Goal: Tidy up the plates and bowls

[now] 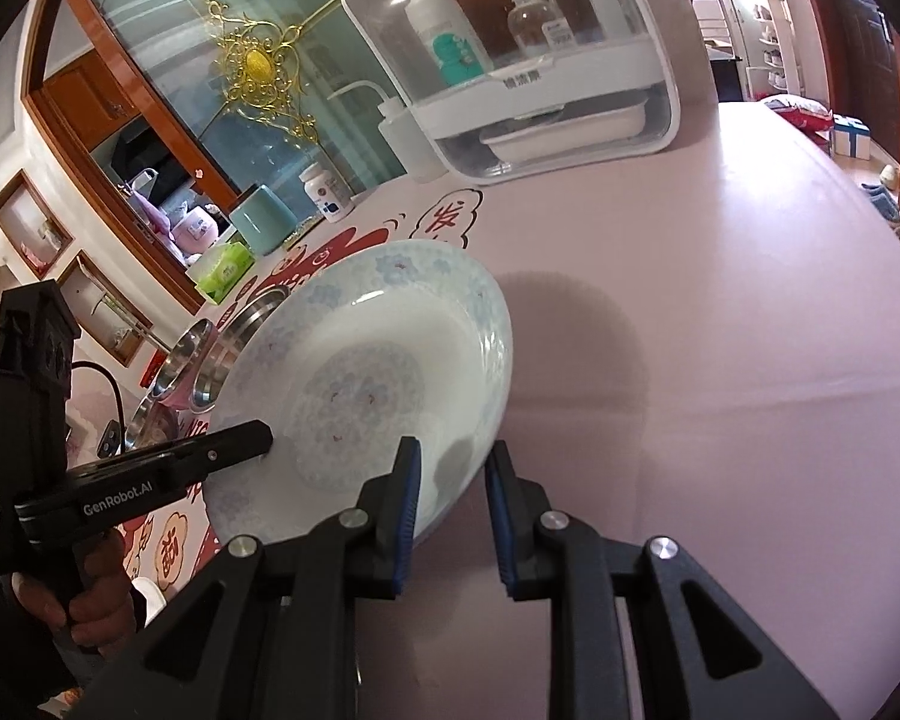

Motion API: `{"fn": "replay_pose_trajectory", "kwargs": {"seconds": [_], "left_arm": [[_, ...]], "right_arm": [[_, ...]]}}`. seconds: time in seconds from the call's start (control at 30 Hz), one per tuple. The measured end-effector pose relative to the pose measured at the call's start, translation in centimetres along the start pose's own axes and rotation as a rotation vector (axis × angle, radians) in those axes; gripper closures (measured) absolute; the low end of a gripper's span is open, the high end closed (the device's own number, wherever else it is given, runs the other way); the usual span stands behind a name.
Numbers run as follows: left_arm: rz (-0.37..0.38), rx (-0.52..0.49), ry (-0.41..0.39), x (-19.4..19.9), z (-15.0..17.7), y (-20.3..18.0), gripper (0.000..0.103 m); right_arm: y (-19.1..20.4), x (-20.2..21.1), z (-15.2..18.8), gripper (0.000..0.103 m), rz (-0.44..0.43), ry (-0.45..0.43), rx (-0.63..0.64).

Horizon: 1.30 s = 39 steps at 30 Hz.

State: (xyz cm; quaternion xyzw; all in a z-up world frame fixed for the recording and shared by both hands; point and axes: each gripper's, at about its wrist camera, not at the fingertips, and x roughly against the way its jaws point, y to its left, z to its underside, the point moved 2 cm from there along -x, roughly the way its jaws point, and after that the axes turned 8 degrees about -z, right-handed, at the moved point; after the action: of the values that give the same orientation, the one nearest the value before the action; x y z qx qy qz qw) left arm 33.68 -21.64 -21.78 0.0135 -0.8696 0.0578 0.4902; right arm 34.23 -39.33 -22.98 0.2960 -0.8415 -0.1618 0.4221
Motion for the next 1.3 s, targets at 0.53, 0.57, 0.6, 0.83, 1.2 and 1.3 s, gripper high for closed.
{"fn": "replay_pose_trajectory", "kwargs": {"seconds": [0.53,0.57,0.6,0.83,1.2,1.3], "left_arm": [[0.039,-0.002,-0.077,6.4,1.2,-0.5,0.084],[0.039,0.0,-0.085,7.0,1.4,-0.4,0.084],[0.038,0.001,-0.089,7.3,1.5,-0.3,0.084],[0.03,0.018,-0.117,10.5,3.1,1.0,0.084],[0.013,0.081,-0.144,14.7,7.0,4.1,0.084],[0.006,0.104,-0.157,15.8,8.1,5.2,0.084]], "right_arm": [[2.5,4.2,0.9,0.082,-0.028,-0.017,0.049],[2.8,4.4,0.9,0.082,-0.03,-0.017,0.053],[3.1,4.7,1.0,0.082,-0.033,-0.018,0.058],[5.4,6.2,1.6,0.082,-0.051,-0.021,0.107],[8.8,6.8,3.1,0.084,-0.11,0.005,0.163],[9.9,6.5,3.6,0.084,-0.127,0.023,0.183]]}}
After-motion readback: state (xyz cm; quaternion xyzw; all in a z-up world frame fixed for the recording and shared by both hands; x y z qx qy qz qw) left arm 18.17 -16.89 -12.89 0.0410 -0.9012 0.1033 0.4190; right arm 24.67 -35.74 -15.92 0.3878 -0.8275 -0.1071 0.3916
